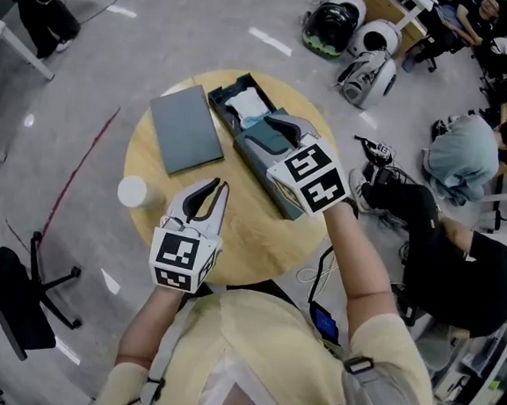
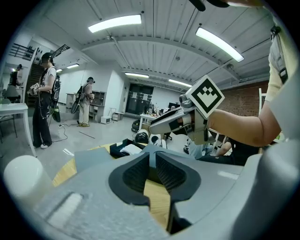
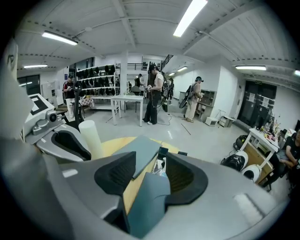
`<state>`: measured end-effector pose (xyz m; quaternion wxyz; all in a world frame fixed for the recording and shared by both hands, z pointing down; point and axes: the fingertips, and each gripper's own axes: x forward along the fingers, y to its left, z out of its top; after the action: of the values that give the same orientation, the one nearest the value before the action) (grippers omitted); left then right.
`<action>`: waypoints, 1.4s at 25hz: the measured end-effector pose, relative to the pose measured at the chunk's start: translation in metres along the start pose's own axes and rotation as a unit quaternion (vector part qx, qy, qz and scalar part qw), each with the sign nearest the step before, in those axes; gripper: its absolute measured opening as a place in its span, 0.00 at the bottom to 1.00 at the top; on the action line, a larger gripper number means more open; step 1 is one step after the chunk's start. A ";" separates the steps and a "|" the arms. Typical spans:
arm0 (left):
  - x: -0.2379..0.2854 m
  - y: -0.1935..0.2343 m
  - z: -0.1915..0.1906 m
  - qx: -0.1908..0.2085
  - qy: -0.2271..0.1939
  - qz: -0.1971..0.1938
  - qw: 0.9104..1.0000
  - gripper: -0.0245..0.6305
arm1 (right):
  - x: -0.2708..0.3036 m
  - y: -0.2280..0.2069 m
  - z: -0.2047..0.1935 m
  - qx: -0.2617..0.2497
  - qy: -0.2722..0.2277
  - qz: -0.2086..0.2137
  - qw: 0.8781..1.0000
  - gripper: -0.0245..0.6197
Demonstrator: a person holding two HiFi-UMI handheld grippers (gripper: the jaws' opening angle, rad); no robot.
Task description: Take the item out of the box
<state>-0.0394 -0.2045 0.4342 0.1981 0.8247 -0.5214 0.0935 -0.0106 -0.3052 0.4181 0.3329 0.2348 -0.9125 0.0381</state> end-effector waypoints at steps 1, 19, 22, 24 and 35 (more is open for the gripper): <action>0.004 0.002 0.002 -0.001 -0.001 0.005 1.000 0.11 | 0.005 -0.005 0.001 -0.004 0.005 0.005 1.000 0.35; 0.063 0.065 0.013 -0.020 -0.025 0.109 0.994 0.11 | 0.124 -0.040 -0.036 -0.069 0.129 0.077 0.986 0.38; 0.071 0.076 0.013 -0.024 -0.026 0.119 0.992 0.11 | 0.137 -0.042 -0.042 -0.082 0.144 0.085 0.983 0.39; 0.077 0.084 0.012 -0.027 -0.025 0.124 0.992 0.11 | 0.145 -0.044 -0.044 -0.092 0.152 0.091 0.980 0.40; 0.094 0.119 0.014 -0.042 -0.037 0.151 0.987 0.11 | 0.176 -0.047 -0.068 -0.131 0.212 0.110 0.962 0.40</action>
<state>-0.1055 -0.3327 0.4831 0.1968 0.7305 -0.6501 0.0703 -0.0672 -0.4022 0.5766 0.5405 0.0735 -0.8381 0.0033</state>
